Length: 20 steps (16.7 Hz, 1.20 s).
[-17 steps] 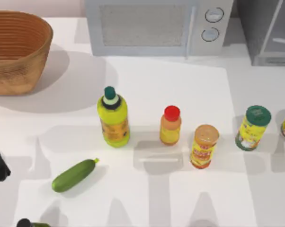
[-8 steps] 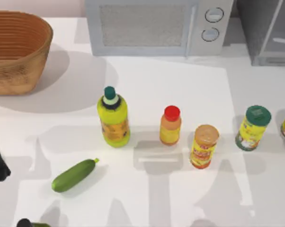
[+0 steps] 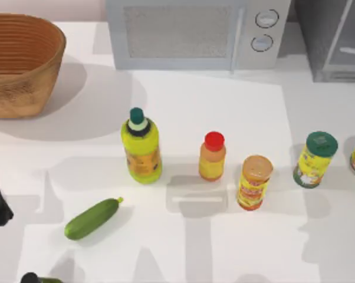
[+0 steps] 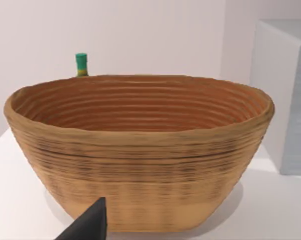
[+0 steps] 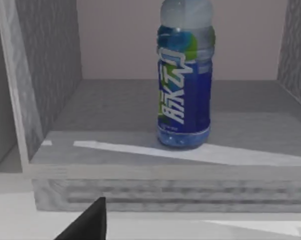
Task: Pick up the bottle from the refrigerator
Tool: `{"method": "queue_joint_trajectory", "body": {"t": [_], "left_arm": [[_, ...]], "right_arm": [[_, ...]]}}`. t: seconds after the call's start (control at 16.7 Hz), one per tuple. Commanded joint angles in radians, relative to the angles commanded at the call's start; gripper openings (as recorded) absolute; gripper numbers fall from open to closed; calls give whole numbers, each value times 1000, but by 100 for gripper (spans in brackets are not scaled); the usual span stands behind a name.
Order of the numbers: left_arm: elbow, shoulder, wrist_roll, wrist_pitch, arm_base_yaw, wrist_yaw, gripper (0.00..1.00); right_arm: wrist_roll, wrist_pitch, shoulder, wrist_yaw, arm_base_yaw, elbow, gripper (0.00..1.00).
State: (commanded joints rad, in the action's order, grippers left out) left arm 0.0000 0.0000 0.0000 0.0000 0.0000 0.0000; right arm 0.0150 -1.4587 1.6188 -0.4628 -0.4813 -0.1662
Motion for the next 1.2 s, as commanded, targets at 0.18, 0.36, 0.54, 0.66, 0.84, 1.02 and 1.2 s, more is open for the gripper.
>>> {"method": "queue_joint_trajectory", "body": {"t": [0.18,0.36,0.54,0.66,0.84,1.02,1.2], "left_arm": [[0,0,0,0,0,0,100],[0,0,0,0,0,0,100],[0,0,0,0,0,0,100],[0,0,0,0,0,0,100],[0,0,0,0,0,0,100],[0,0,0,0,0,0,100],[0,0,0,0,0,0,100]], "right_arm": [[2,-116,129,-37,-38,-13,100],[3,-159,175,-51,-52,-18,100],[3,-159,175,-51,-52,-18,100],[3,-156,173,-49,-47,-16,100],[-2,-124,218,-26,-21,-78,100],[-9,-58,291,25,29,-220,100],[-12,8,363,78,77,-365,100]]}}
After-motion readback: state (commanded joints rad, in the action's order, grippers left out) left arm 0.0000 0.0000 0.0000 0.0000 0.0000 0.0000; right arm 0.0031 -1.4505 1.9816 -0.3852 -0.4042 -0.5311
